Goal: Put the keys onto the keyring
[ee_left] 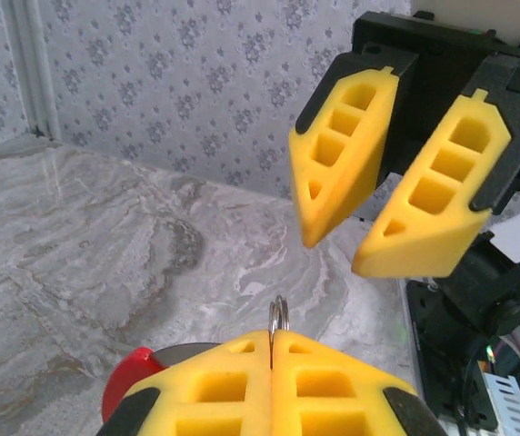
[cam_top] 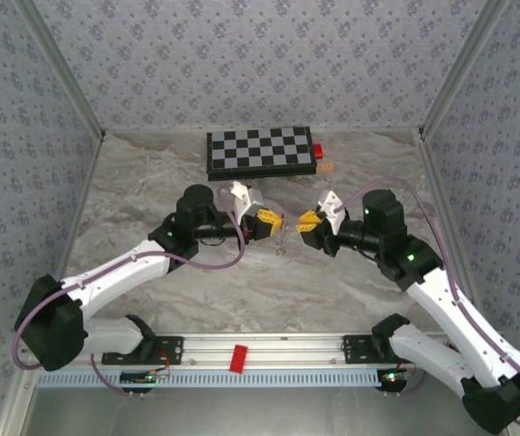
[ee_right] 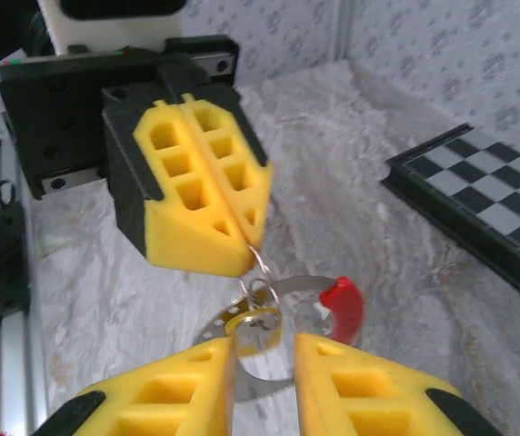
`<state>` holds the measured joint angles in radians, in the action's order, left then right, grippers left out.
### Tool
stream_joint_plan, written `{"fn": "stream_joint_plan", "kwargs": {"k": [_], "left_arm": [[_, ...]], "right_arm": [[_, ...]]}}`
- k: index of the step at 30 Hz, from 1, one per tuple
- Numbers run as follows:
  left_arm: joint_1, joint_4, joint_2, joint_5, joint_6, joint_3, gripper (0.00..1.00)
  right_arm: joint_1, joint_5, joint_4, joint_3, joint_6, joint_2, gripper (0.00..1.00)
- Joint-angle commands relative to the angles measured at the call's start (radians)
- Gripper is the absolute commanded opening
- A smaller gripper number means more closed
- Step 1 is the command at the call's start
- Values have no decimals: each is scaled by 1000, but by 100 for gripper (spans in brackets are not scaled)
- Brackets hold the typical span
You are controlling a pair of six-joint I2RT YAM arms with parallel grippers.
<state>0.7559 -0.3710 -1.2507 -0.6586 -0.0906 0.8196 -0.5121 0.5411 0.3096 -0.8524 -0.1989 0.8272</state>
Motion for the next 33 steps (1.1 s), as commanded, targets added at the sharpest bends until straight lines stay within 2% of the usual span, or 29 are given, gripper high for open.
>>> {"fn": "stream_joint_plan", "kwargs": {"k": [1,5,10,20,33], "left_arm": [[14,-142,37,42,-55,-9,0],[17,-219,40,57,-100,-23,0],[35,-224,42,65,-98,-22,0],[45,-204,56,63,-77,-17,0],[49,-200,56,62,-69,-16,0]], "right_arm": [[18,-1,-176,56,127,-42,26],[22,36,-275,89,201,-51,25],[21,88,-361,94,263,-31,24],[38,107,-368,87,279,10,27],[73,234,-367,80,305,58,28]]}}
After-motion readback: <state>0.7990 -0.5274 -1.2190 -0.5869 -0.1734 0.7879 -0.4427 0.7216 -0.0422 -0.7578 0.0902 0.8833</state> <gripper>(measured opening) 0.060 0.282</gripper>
